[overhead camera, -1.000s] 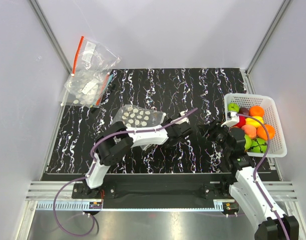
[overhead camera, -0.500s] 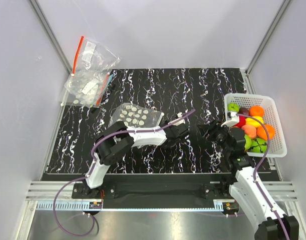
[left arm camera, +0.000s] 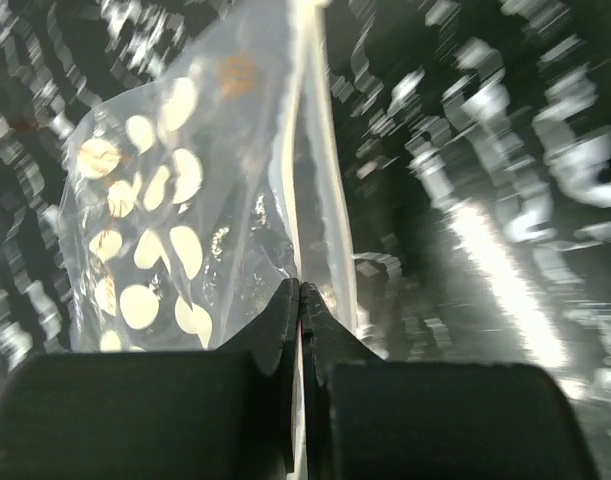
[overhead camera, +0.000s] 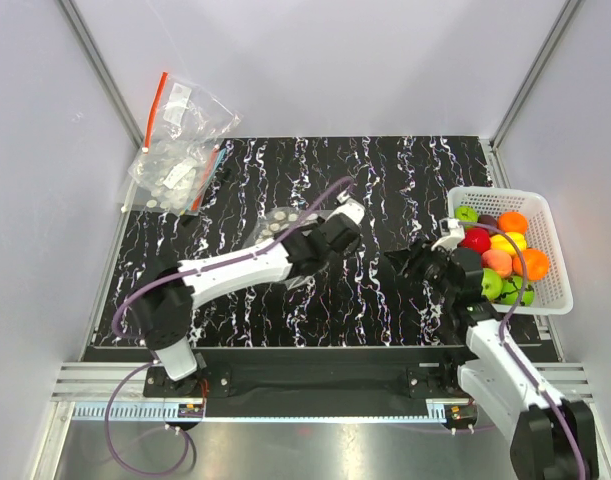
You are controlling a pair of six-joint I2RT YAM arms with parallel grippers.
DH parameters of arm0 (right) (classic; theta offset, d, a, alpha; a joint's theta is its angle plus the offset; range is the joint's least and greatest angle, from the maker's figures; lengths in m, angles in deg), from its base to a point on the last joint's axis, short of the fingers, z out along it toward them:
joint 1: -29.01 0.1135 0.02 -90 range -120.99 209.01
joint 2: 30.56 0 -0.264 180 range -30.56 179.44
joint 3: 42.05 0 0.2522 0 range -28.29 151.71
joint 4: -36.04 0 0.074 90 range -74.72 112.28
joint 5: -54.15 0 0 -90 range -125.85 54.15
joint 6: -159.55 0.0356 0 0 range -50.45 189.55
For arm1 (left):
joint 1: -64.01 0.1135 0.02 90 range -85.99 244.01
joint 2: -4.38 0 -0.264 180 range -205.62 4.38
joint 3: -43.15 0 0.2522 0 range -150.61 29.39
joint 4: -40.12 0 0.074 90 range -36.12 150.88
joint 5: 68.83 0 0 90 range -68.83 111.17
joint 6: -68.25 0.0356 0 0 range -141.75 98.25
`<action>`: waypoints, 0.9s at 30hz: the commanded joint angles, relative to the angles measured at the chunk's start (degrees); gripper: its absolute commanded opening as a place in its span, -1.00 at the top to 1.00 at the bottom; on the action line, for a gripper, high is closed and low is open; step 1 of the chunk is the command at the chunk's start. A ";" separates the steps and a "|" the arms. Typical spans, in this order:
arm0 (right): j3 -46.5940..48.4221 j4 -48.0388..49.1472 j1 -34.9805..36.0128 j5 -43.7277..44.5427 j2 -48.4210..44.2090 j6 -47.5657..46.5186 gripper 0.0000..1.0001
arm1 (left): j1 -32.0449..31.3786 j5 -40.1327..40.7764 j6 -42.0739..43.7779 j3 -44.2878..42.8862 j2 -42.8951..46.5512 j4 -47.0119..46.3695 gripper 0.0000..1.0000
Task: Place the food in the zip-top bag and seal the zipper
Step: Pick up the zipper food storage bag at the center of the board, then open the zipper of the food storage bag at the center of the board.
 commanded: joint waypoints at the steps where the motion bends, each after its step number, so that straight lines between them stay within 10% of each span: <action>1: 1.76 8.50 0.83 -8.10 7.52 0.45 -0.04 | 1.44 -13.68 -2.03 0.84 2.56 -7.18 1.00; 11: 3.96 10.62 6.54 -5.39 10.63 3.16 -0.35 | 2.93 -25.55 -3.78 2.25 3.53 -14.49 1.00; 27: 10.65 6.58 11.29 7.70 19.77 11.88 -0.15 | 3.37 -27.07 -7.92 5.50 5.90 -21.08 1.00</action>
